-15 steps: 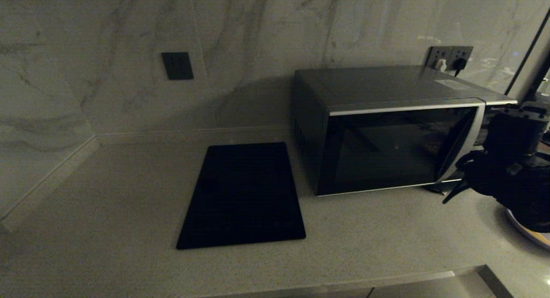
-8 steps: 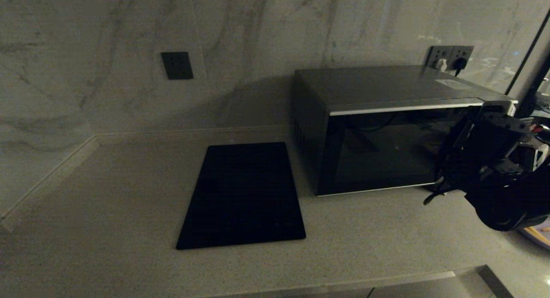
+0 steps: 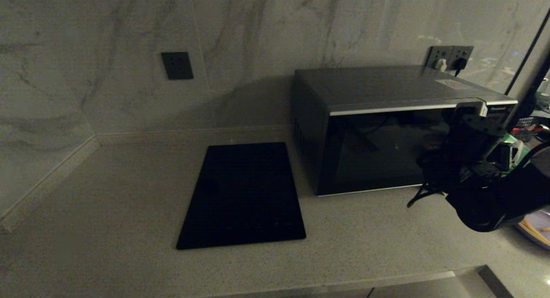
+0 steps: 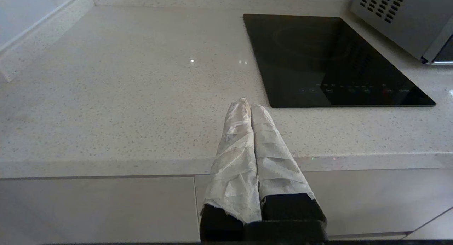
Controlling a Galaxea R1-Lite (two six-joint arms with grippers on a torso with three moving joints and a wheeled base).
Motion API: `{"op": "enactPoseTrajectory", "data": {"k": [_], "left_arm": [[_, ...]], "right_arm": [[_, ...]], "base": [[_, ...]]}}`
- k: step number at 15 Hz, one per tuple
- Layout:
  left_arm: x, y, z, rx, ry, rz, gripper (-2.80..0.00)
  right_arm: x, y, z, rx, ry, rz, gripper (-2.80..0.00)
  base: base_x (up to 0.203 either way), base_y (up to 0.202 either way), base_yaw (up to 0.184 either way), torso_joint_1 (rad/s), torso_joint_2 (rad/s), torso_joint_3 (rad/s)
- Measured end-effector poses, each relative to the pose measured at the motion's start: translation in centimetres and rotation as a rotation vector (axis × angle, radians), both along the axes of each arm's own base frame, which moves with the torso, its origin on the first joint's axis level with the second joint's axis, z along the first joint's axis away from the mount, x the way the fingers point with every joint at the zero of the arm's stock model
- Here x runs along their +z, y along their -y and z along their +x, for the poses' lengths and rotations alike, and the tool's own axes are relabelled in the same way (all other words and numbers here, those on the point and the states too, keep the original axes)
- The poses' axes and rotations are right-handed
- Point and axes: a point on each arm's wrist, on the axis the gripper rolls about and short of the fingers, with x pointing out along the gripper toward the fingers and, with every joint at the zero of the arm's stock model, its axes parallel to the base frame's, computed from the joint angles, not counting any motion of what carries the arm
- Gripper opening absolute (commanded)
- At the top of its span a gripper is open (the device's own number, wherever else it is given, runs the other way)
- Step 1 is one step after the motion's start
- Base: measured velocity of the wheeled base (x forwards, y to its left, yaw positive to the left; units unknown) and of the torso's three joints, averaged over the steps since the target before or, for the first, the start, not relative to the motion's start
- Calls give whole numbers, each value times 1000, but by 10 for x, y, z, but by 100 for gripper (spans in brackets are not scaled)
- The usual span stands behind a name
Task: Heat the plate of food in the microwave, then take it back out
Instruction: Open the microwave oven
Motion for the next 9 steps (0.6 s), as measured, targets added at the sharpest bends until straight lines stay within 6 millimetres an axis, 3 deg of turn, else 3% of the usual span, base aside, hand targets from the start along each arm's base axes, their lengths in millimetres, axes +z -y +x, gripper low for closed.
{"op": "enactPoseTrajectory", "data": {"k": [9], "left_arm": [[0,0,0,0,0,0,-280]], "right_arm": [[-35,-7,30,-29,99,42,0]], "base": [[0,0,0,0,0,0]]}}
